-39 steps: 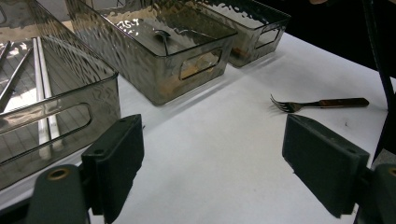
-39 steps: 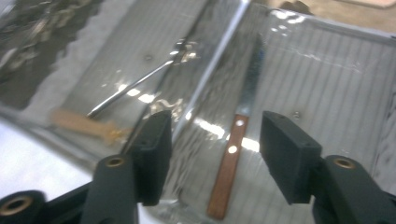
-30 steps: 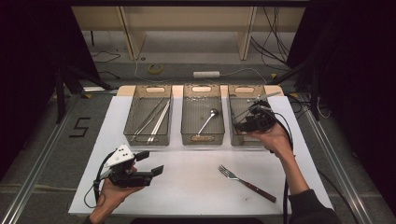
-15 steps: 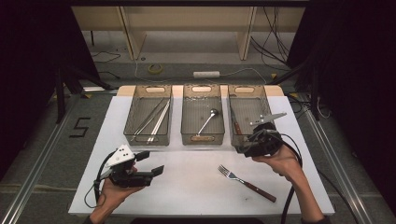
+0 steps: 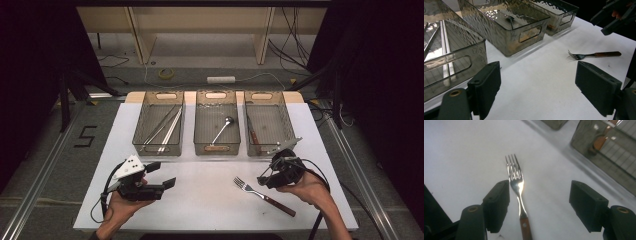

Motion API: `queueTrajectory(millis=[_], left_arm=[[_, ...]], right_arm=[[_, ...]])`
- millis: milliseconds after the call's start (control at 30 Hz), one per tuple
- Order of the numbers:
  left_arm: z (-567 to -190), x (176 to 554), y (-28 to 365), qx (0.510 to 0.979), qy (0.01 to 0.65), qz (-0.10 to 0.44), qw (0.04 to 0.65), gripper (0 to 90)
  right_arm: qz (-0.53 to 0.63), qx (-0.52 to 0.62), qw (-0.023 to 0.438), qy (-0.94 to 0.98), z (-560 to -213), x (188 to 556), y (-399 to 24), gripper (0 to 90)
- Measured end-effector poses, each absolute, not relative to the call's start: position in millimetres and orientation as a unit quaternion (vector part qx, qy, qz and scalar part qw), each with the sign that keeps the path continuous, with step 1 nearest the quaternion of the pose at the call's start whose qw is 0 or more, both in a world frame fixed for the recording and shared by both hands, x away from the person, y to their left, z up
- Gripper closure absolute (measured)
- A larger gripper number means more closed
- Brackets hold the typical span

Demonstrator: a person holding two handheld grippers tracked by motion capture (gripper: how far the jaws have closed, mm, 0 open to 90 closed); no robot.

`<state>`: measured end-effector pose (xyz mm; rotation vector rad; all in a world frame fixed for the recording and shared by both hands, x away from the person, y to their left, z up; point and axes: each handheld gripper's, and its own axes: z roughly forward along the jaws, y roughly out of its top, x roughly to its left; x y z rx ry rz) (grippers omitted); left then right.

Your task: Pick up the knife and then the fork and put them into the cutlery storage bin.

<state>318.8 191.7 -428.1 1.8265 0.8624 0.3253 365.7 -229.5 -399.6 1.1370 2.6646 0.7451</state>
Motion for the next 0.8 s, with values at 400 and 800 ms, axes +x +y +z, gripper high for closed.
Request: queueTrajectory(millis=[400, 800], left_arm=[[-428.2, 318.8, 191.1, 0.762, 0.36, 0.136, 0.521, 20.1], [-428.2, 318.5, 190.5, 0.765, 0.357, 0.136, 0.518, 20.1]], right_arm=[[0.204, 0.375, 0.058, 0.903, -415.6, 350.4, -230.5, 35.3], [0.172, 0.37, 0.046, 0.912, -433.3, 334.7, -233.1, 41.5]])
